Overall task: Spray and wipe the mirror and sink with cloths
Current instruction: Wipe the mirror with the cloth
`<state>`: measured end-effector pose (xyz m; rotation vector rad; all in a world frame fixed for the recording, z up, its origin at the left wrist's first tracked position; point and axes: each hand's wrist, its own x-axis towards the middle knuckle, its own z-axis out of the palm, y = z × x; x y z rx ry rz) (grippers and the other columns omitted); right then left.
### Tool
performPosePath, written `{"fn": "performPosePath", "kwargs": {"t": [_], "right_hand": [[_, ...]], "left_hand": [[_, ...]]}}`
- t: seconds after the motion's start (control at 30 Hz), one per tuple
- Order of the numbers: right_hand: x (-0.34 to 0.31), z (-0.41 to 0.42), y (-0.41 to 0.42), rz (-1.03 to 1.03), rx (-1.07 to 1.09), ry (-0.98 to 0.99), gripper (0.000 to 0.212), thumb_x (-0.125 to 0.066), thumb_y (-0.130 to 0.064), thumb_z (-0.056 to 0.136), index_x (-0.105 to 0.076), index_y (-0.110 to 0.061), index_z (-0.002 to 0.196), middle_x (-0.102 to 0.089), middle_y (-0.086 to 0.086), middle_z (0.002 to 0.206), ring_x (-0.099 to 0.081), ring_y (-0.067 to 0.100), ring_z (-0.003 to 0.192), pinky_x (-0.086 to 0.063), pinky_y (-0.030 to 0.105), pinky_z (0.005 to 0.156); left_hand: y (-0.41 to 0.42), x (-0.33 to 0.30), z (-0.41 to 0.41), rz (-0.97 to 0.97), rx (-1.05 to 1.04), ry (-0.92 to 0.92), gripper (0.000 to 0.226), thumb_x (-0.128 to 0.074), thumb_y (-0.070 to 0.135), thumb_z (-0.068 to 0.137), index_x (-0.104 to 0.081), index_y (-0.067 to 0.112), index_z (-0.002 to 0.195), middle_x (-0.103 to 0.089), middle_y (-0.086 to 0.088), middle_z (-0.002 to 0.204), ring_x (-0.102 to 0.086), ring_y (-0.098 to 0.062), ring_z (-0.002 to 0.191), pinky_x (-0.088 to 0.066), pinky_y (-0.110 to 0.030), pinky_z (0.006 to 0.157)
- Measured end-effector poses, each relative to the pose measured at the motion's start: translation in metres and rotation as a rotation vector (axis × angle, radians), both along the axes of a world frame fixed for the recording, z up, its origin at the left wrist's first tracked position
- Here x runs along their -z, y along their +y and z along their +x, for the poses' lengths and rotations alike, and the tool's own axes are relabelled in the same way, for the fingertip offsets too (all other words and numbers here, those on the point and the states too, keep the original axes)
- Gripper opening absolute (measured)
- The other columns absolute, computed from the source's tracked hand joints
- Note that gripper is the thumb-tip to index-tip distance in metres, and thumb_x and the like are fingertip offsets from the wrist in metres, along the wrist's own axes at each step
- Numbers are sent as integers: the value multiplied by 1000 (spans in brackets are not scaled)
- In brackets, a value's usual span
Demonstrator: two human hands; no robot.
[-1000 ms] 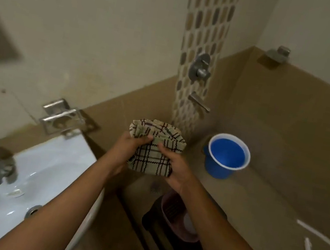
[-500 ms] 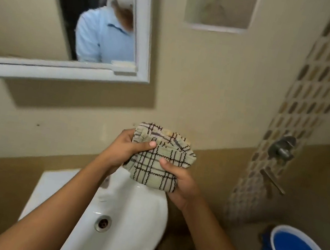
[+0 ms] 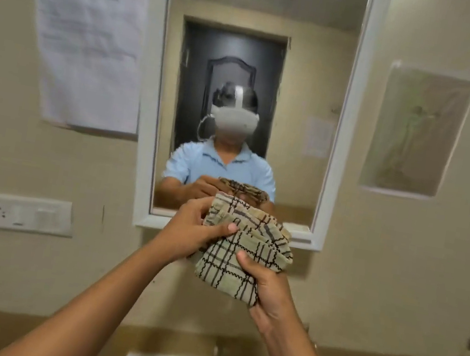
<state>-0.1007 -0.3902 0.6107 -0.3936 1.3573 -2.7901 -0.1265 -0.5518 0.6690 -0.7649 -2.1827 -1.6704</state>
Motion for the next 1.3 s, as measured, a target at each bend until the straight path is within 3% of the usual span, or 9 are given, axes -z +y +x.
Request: {"fn": "performPosePath", "kwargs": {"t": [0.3,0.5,0.6,0.7,0.87,0.93,1.03,1.17,1.3], "right_hand": [[-114,-28,-32,-2,218,185,42,-69,4,78,-66,-11,117,-74,13,111,-71,33,102,-57,60,83],[-199,-42,-15,-50,436,269,48,-70,-1,85,-55,-12,130,-70,11,117,-73,25,95,-63,45,73],[-244,-48,1,102,691,360,41,-68,-14,91,-53,-16,129,-64,0,120,-63,26,114,-58,47,91],[-283,-49,18,274,1084,579,33,-65,-11,92,-59,-17,124,-65,-5,108,-62,26,117,-51,25,90],[-329,-68,43,638,1598,837,62,-67,-5,87,-46,-18,144,-59,9,137,-60,28,121,-47,32,99],[-339,-82,45,830,1643,887,66,-64,-5,89,-40,-22,149,-48,8,149,-50,28,133,-44,41,109],[-343,-103,40,1123,1627,868,81,-65,-8,87,-25,-24,156,-25,10,163,-18,30,151,-14,51,124],[-339,-123,19,1260,1598,820,97,-67,-37,87,-3,-25,159,2,10,167,9,28,153,13,49,121],[-344,-128,-3,1288,1583,909,98,-66,-35,83,-5,-25,159,0,9,167,9,27,153,11,51,122]], "left_hand": [[-62,-112,-16,-39,-192,336,12,-71,19,88,-71,15,99,-69,3,111,-69,-13,98,-58,-39,90],[-89,-171,-26,-105,-540,619,3,-66,27,91,-67,27,94,-70,10,93,-63,-1,84,-54,-22,67],[-98,-196,-35,-196,-764,830,21,-63,23,91,-59,22,112,-64,0,106,-59,-18,98,-51,-36,80],[-106,-218,-46,-290,-927,916,44,-50,28,93,-44,17,135,-53,-11,134,-48,-30,126,-41,-45,103],[-110,-236,-70,-522,-1049,935,67,-28,33,97,-3,12,155,-1,-3,165,4,-18,152,0,-47,124],[-109,-238,-78,-572,-1081,933,66,-26,30,96,-4,10,154,1,-7,164,4,-21,152,1,-48,124],[-108,-237,-90,-615,-1094,912,65,-26,26,96,-9,4,155,-4,-15,165,-2,-29,153,-6,-53,123],[-113,-232,-98,-588,-1071,993,62,-21,28,98,-9,6,155,-5,-13,165,-4,-26,153,-9,-50,124],[-112,-233,-98,-587,-1054,1039,62,-25,26,98,-12,8,156,-7,-10,165,-3,-21,154,-4,-40,125]]}}
